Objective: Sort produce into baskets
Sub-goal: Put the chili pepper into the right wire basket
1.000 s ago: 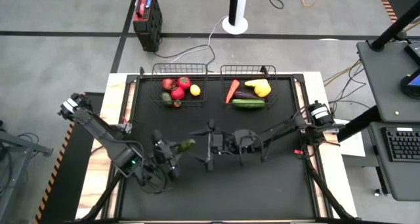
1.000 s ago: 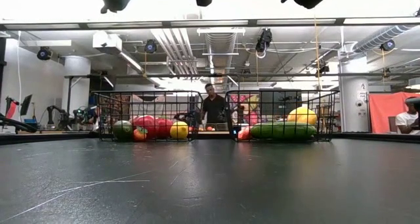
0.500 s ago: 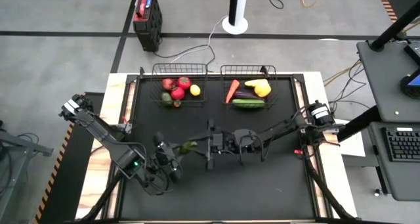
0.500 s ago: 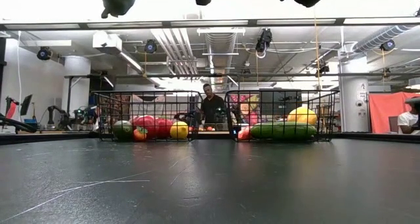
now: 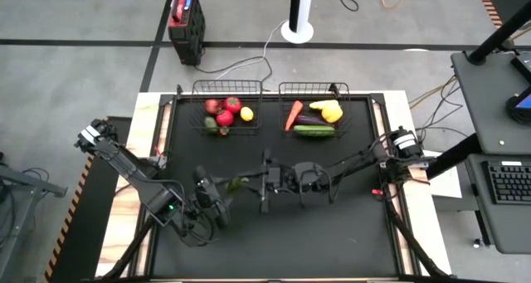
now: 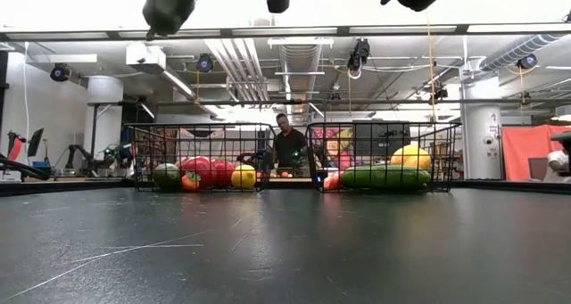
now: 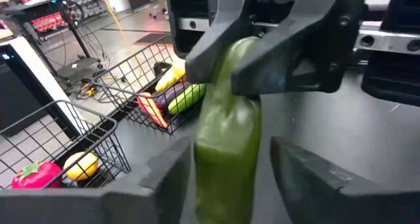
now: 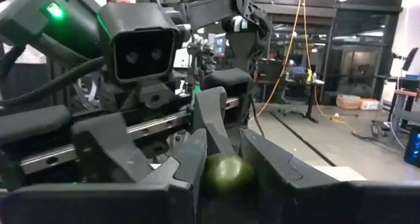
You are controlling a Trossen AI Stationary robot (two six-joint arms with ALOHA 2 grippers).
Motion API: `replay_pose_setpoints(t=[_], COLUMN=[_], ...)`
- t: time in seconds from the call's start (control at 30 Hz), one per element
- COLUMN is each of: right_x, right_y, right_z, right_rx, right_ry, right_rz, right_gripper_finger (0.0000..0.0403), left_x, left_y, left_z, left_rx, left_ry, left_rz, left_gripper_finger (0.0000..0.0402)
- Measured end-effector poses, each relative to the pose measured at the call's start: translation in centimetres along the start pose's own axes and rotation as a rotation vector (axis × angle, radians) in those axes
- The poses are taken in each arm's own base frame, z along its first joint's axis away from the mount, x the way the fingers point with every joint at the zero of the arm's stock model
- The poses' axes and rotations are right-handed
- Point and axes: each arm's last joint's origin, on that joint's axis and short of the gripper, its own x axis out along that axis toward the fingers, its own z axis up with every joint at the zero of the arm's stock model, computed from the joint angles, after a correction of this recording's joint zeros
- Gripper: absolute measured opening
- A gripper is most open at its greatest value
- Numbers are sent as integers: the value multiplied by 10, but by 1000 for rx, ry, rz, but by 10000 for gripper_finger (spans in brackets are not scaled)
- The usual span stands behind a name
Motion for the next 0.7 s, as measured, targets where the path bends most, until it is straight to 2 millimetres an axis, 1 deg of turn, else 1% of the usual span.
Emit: replay_pose_setpoints(t=[0.17,0.23,0.33,0.43,0.5,0.6,0.7], right_x=[0,-1,-1,-4,-8,-17,-28], right_y=[-2,-6,-17,-35,-50,-78,-109], right_z=[-2,-1,9,27,38,54,67], right_rx=[-8,-25,-69,-135,-187,-246,-265], right_ry=[32,94,232,396,517,663,741], right_rz=[-22,-49,-139,-284,-388,-543,-633], right_gripper_finger=[74,74,78,78,75,76,81], left_x=[0,-1,-4,-7,-7,-7,-7], left_y=[1,2,4,7,7,8,8], left_z=[-1,-1,0,0,0,0,0], left_rx=[10,25,39,53,53,57,57], left_ry=[3,9,34,51,51,53,53], left_rz=[2,1,-25,-39,-39,-38,-38], left_gripper_finger=[242,257,272,276,276,276,276])
